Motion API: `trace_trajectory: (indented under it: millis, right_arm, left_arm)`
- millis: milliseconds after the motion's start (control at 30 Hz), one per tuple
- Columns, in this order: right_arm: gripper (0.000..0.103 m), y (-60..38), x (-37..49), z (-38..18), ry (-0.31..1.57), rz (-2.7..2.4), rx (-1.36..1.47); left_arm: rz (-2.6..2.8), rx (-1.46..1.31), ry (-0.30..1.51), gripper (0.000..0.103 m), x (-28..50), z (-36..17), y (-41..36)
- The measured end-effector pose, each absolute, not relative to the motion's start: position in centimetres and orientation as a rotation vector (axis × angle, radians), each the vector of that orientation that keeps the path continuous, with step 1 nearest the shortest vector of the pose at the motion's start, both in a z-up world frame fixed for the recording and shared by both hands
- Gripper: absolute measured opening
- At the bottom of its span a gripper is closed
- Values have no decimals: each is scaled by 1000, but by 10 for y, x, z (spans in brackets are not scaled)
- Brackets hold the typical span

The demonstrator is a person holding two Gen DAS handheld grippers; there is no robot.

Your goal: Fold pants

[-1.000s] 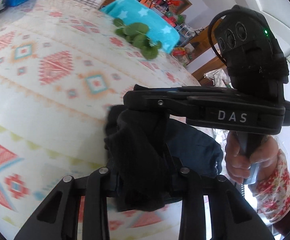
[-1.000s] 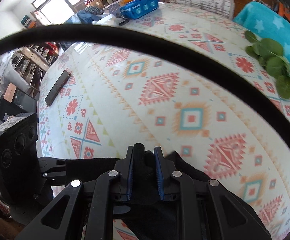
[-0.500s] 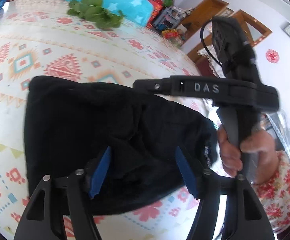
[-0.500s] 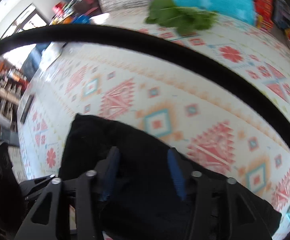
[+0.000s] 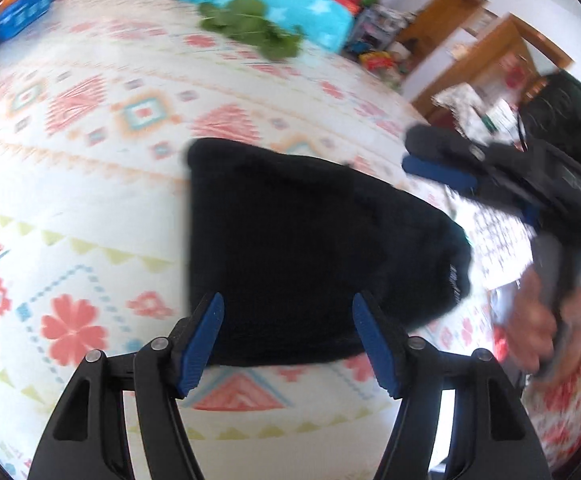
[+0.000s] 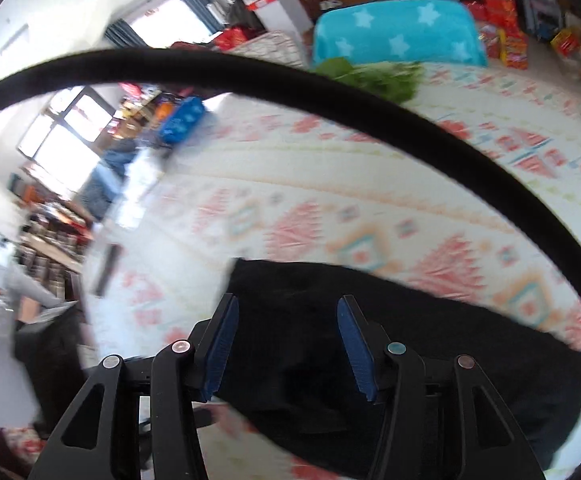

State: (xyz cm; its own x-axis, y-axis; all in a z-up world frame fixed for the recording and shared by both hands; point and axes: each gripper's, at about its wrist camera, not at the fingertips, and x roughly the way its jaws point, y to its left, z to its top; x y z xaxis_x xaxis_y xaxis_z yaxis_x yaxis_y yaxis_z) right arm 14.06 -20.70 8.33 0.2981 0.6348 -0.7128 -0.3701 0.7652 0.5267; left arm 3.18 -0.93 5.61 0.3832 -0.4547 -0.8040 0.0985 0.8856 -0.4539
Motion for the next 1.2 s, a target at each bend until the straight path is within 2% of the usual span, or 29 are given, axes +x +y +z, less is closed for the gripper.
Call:
trace_trajectory:
  millis: [200,267,333,633,800,933,1200]
  right_arm:
    - [56,-163,136,31,1188,577,167]
    - [48,-160,127,16,1208,501,76]
    - [47,-165,119,12,1200,487,83]
    - [49,-178,107,50,1142,327,106]
    - [49,-155,99,19,1206,138,-119]
    - [50,-170,83,13,1186,86,-130]
    - [50,-197,43,42,1127,23,3]
  left_arm:
    - [-336,-364,1130,66,36,52,16]
    - [-336,-350,1129,66,36,51,22]
    - [-338,-342,1130,66,38,51,31]
    - [-396,-333,1120,66,54,56,41]
    - [-447,-313,1125,66,62,57,38]
    - [-492,-280,1118,66,71,64,31]
    - [-654,-165,1120,66,109,77,-42]
